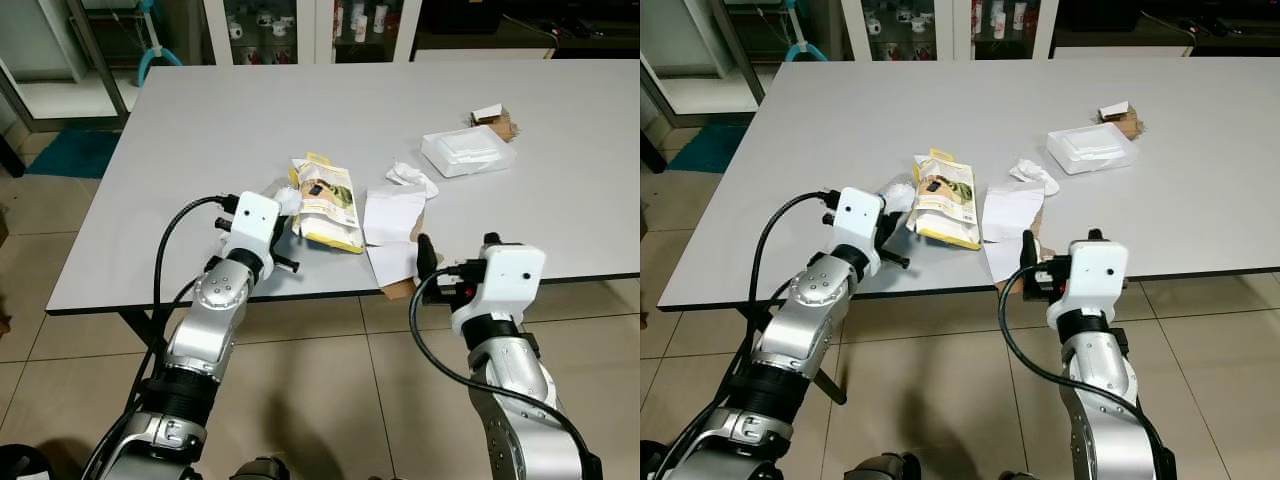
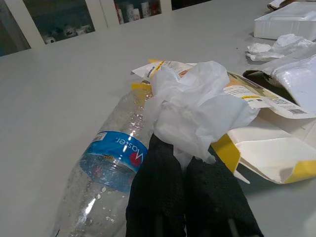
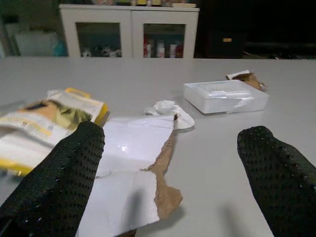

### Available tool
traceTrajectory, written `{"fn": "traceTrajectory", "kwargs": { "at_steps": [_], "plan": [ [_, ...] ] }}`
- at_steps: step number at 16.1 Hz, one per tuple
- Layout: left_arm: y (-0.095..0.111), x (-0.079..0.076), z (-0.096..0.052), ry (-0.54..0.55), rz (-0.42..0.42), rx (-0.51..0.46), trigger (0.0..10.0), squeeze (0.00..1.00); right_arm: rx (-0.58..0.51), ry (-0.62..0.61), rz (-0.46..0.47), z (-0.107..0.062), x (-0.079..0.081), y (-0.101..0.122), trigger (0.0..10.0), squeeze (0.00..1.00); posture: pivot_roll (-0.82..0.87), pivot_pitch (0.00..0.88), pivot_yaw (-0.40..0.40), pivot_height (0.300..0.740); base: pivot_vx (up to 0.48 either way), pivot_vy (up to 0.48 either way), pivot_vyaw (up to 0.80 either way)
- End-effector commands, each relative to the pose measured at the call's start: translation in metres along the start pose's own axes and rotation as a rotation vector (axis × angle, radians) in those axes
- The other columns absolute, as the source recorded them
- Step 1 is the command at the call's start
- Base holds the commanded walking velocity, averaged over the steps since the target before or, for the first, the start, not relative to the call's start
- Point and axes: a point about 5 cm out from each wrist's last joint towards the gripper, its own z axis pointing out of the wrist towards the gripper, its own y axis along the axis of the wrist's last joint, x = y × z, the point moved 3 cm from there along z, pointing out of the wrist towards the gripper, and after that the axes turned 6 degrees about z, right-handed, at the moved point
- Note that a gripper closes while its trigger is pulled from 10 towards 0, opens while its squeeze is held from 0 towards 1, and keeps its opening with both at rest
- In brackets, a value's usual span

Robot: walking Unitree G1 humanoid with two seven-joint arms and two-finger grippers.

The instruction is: Picking trash to rubbish bin

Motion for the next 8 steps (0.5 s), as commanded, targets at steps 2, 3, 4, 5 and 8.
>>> {"fn": "traceTrajectory", "kwargs": {
  "at_steps": [2,3,4,5,8],
  "plan": [
    [-0.002,0.004,0.0,0.001,0.012,0.015,10.0,0.0,0.014,-0.059,0.056,0.003,-0.012,-0.002,10.0,0.0,0.18,0.118,0.007,0.74,0.0,0.0,0.0],
    [-0.003,0.004,-0.001,0.001,0.015,0.016,10.0,0.0,0.015,-0.071,0.073,0.003,-0.014,-0.002,10.0,0.0,0.19,0.12,0.009,0.74,0.0,0.0,0.0],
    [-0.004,0.005,-0.002,0.0,0.016,0.017,10.0,0.0,0.016,-0.076,0.079,0.004,-0.015,-0.002,10.0,0.0,0.19,0.122,0.011,0.74,0.0,0.0,0.0],
    [-0.005,0.005,-0.004,-0.003,0.02,0.02,10.0,0.0,0.022,-0.095,0.101,0.005,-0.019,-0.004,10.0,0.0,0.19,0.127,0.014,0.74,0.0,0.0,0.0],
    [-0.005,0.007,-0.005,-0.005,0.028,0.023,10.0,0.0,0.04,-0.111,0.16,0.009,-0.023,-0.008,10.0,0.0,0.2,0.134,0.019,0.74,0.0,0.0,0.0]
  ]
}}
